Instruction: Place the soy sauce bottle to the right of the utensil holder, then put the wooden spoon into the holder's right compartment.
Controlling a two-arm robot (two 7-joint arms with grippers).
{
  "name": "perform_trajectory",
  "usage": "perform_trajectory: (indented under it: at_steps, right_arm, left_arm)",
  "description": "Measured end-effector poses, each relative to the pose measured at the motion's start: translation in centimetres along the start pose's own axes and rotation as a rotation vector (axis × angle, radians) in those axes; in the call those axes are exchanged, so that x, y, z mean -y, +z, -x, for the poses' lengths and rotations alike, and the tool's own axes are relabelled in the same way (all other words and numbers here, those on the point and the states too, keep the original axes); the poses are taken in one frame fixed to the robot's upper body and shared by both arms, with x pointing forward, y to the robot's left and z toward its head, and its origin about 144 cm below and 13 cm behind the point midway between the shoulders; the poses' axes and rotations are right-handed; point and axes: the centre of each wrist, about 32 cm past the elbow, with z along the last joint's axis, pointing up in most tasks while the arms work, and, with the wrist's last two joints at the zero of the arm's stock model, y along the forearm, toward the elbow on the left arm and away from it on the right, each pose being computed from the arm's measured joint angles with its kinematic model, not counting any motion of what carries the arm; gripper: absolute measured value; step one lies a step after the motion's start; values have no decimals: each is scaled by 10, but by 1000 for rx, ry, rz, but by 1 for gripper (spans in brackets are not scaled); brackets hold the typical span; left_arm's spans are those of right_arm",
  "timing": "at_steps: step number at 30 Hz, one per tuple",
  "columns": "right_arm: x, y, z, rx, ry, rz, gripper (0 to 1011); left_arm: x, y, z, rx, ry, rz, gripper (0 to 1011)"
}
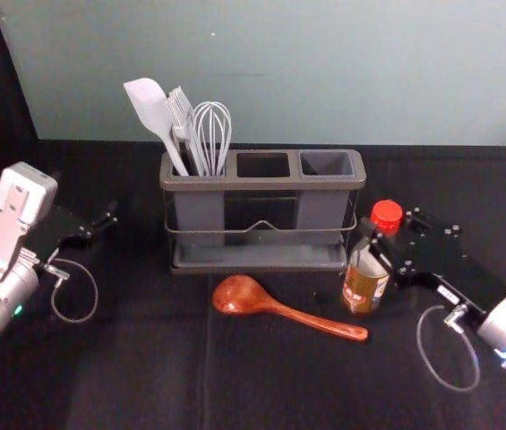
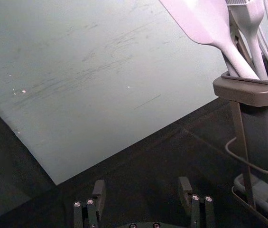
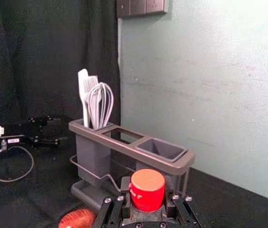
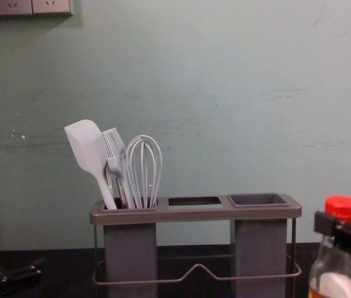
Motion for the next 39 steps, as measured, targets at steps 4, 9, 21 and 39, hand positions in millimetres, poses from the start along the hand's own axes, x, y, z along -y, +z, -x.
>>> perform_trajectory:
  at_steps: [4,9,21,39]
  right_arm:
    - [6,5,-4,11,-14,-7,392]
    - [11,8,-11,20,-42,-10,392]
    - [3,1,-33,1,-114,11,392]
    - [-26,-13,-52,-18,-119,23,392]
  left_arm:
    - [0,0,0,0,0,0,1005]
    - [0,0,0,0,0,0,1005]
    - [0,0,0,0,0,0,1005]
    - [0,0,0,0,0,0,1005]
